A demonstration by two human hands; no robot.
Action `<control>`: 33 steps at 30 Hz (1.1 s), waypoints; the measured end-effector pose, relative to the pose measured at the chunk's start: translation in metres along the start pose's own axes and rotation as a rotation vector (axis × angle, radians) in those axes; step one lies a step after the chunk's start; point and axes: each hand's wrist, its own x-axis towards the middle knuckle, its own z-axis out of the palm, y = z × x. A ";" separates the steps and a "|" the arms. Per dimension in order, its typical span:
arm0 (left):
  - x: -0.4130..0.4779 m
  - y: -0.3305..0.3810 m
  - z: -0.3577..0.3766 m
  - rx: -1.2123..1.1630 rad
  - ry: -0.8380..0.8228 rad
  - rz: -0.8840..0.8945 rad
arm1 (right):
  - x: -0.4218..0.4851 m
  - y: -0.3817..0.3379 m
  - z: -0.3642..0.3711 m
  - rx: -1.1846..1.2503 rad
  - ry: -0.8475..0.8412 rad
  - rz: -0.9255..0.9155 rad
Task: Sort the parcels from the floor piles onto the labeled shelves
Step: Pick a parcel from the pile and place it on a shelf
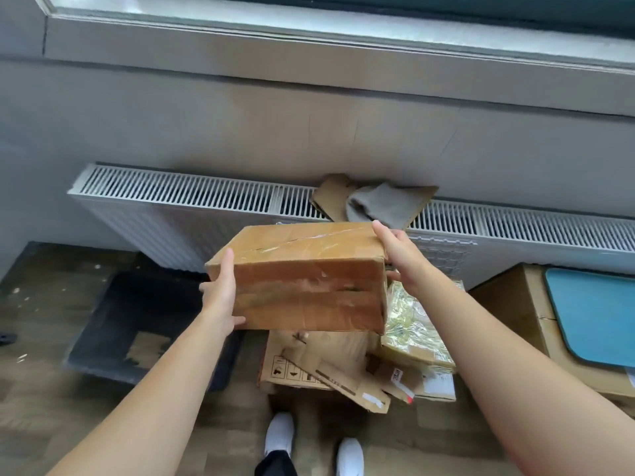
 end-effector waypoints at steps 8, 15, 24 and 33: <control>-0.015 0.013 0.004 -0.190 -0.013 0.039 | -0.013 0.003 -0.013 -0.021 -0.132 0.028; -0.038 0.018 0.029 -0.327 -0.163 0.047 | -0.026 -0.003 -0.002 -0.247 -0.068 -0.283; -0.049 0.013 0.028 -0.381 -0.161 -0.035 | -0.040 -0.016 0.003 -0.159 -0.161 -0.393; -0.042 -0.011 -0.009 -0.602 -0.388 0.104 | -0.041 -0.021 0.023 -0.519 -0.140 -0.260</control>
